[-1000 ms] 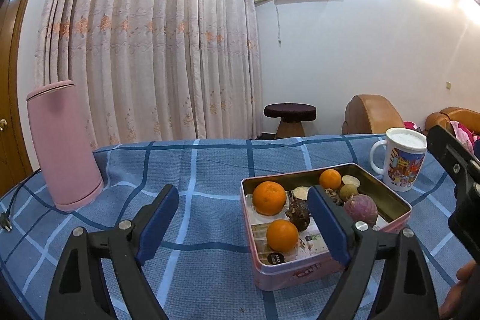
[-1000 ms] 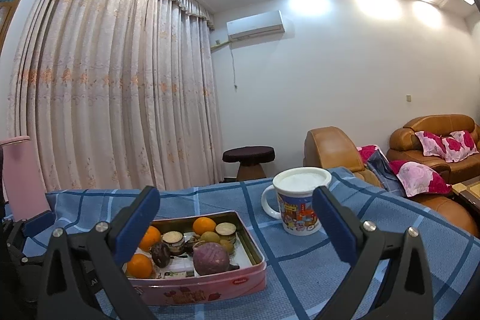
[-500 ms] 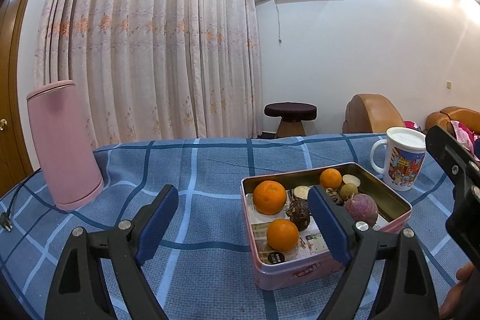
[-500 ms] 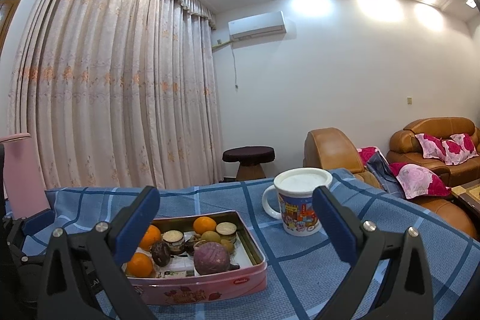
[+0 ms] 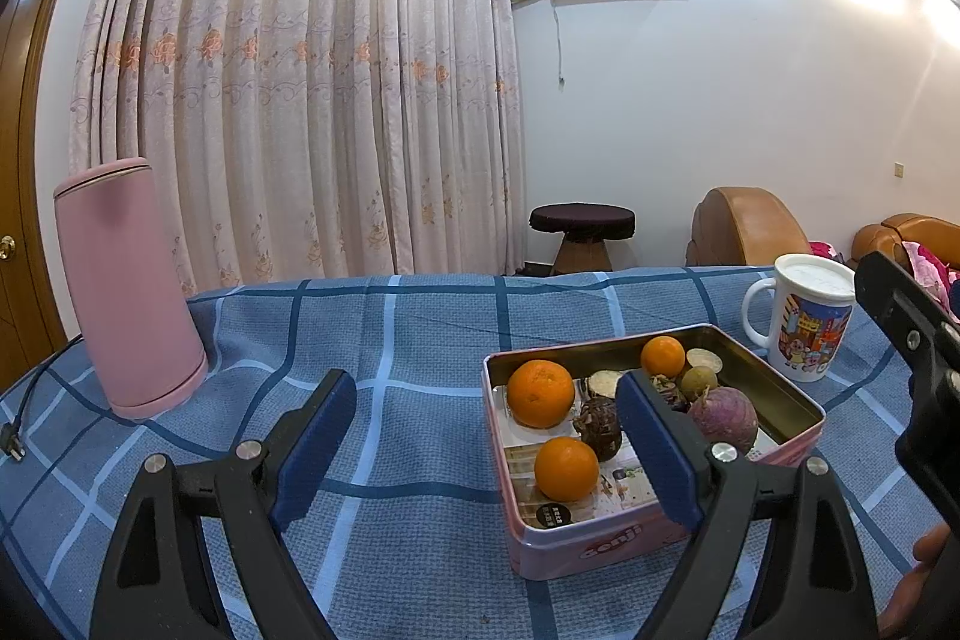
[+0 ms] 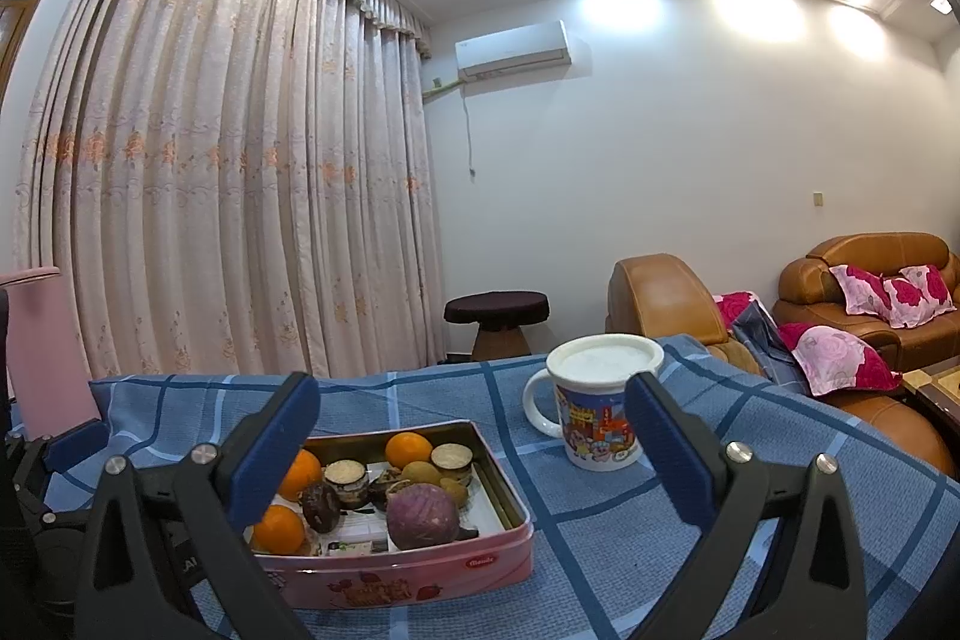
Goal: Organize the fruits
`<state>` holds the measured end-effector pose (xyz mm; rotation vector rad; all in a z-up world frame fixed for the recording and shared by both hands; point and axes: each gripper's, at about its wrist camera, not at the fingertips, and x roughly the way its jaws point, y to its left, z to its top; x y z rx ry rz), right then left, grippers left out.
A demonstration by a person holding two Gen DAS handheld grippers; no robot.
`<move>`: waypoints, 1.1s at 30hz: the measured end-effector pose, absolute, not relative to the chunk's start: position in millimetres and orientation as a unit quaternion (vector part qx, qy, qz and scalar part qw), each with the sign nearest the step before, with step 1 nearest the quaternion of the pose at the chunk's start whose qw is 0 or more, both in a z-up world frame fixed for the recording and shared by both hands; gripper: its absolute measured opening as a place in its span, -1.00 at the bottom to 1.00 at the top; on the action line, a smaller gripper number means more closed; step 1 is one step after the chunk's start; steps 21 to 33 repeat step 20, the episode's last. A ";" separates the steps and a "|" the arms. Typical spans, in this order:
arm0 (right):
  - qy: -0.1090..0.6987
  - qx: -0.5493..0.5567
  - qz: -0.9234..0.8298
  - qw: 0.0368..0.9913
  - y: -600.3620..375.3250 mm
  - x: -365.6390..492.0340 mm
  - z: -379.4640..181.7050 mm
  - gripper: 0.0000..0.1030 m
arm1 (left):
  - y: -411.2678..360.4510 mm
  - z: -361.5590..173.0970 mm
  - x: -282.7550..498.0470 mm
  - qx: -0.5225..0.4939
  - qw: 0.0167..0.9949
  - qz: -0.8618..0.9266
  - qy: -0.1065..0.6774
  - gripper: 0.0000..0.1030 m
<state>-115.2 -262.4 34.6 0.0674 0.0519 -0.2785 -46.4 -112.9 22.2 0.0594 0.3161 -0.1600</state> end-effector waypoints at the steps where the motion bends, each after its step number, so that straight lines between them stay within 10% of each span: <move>1: 0.026 0.034 -0.138 0.989 -262.5 -115.3 34.7 1.00 | -112.8 22.3 -46.4 0.030 0.984 -0.079 0.157 0.74; 33: 0.029 0.038 -0.150 0.987 -264.3 -116.3 31.8 1.00 | -112.8 20.6 -42.7 0.028 0.981 -0.089 0.169 0.74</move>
